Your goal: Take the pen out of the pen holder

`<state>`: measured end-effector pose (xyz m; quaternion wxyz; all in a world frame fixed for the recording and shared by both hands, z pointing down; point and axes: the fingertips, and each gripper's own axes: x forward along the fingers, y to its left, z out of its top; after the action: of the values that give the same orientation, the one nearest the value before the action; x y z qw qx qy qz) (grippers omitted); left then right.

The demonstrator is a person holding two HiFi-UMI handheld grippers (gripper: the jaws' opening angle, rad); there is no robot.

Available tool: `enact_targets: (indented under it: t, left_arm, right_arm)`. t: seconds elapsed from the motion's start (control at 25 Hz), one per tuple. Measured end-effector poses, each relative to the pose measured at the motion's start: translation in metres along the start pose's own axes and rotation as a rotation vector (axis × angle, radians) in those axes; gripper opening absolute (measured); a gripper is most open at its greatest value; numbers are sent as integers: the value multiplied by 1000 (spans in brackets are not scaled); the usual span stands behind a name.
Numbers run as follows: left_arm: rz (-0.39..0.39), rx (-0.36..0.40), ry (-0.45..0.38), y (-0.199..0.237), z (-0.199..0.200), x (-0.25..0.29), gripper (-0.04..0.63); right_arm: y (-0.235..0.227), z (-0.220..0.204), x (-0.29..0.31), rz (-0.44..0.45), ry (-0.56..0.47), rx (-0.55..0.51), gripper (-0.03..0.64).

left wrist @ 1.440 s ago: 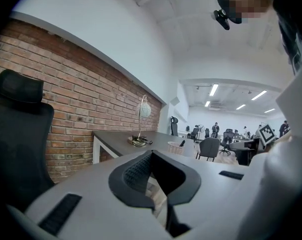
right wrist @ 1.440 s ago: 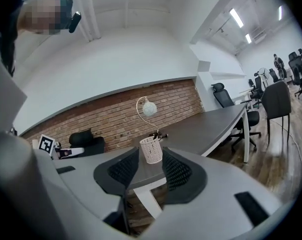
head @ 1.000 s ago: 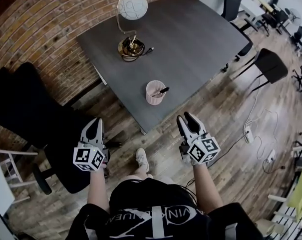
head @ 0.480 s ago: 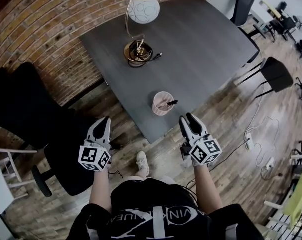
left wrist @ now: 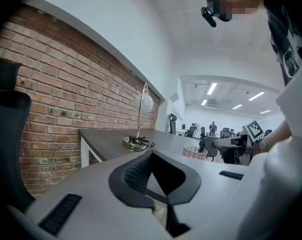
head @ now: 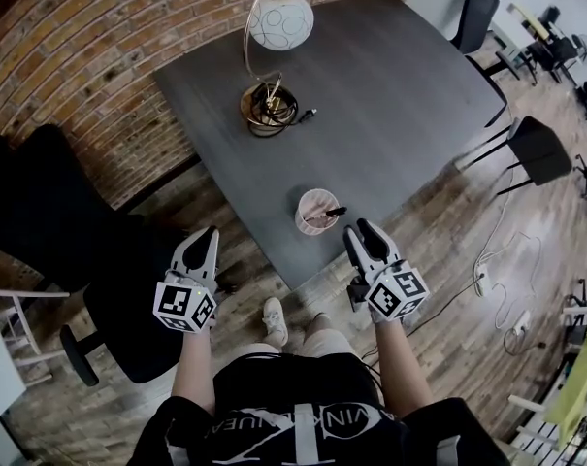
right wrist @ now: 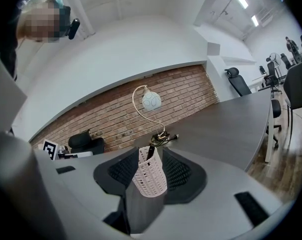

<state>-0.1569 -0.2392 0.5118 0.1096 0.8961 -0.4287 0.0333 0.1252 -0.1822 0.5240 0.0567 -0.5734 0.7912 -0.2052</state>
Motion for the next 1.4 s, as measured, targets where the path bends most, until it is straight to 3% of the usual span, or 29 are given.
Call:
enact_targets:
  t: [0.2, 0.68, 1.0, 1.4]
  left_arm:
    - [33, -2, 0, -4, -1, 6, 14]
    - [205, -38, -21, -3, 0, 12, 14]
    - [240, -45, -26, -17, -2, 24, 14]
    - [280, -51, -26, -24, -5, 32, 14]
  right_arm:
    - [-4, 3, 16, 62, 22, -5, 133]
    - [-5, 3, 54, 237, 140, -33, 133]
    - [1, -5, 61, 299, 205, -140, 132]
    - [2, -5, 65, 333, 214, -234, 89]
